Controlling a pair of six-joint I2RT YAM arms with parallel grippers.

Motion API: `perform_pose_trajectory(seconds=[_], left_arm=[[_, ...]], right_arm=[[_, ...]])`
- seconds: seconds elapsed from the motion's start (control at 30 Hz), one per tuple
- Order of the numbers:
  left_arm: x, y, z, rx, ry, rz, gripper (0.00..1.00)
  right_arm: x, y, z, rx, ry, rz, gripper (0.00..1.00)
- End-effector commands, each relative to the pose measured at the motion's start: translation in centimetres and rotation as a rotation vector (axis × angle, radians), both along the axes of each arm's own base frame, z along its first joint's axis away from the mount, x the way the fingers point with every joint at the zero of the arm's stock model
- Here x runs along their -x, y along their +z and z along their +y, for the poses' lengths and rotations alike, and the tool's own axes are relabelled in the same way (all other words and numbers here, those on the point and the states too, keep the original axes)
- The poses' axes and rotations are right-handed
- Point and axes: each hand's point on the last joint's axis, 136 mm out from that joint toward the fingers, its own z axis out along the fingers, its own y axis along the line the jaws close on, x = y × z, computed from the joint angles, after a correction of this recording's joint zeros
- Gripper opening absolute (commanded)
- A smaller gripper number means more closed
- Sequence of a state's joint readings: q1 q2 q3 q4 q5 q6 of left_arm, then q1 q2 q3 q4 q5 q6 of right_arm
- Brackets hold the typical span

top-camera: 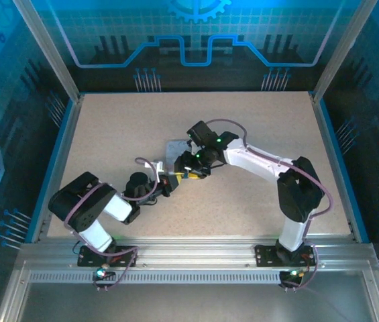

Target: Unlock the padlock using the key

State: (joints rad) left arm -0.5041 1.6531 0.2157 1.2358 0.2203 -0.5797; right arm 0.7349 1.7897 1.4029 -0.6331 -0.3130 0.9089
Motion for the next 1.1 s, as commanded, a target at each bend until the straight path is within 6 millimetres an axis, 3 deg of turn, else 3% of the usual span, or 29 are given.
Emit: perform_pose_trajectory(seconds=[0.0, 0.3, 0.67, 1.07], left_arm=[[-0.2, 1.4, -0.2, 0.044, 0.011, -0.046, 0.00], [0.5, -0.6, 0.0, 0.029, 0.005, 0.016, 0.00], [2.3, -2.2, -0.5, 0.043, 0.020, 0.140, 0.00], [2.7, -2.9, -0.9, 0.092, 0.051, 0.252, 0.00]], right_arm=[[0.3, -0.7, -1.2, 0.040, -0.026, -0.029, 0.55], [1.1, -3.5, -2.7, -0.012, -0.168, -0.058, 0.51], [1.8, -7.3, -2.0, -0.147, -0.360, 0.055, 0.44], [-0.2, -7.4, -0.8, -0.294, -0.427, -0.016, 0.40]])
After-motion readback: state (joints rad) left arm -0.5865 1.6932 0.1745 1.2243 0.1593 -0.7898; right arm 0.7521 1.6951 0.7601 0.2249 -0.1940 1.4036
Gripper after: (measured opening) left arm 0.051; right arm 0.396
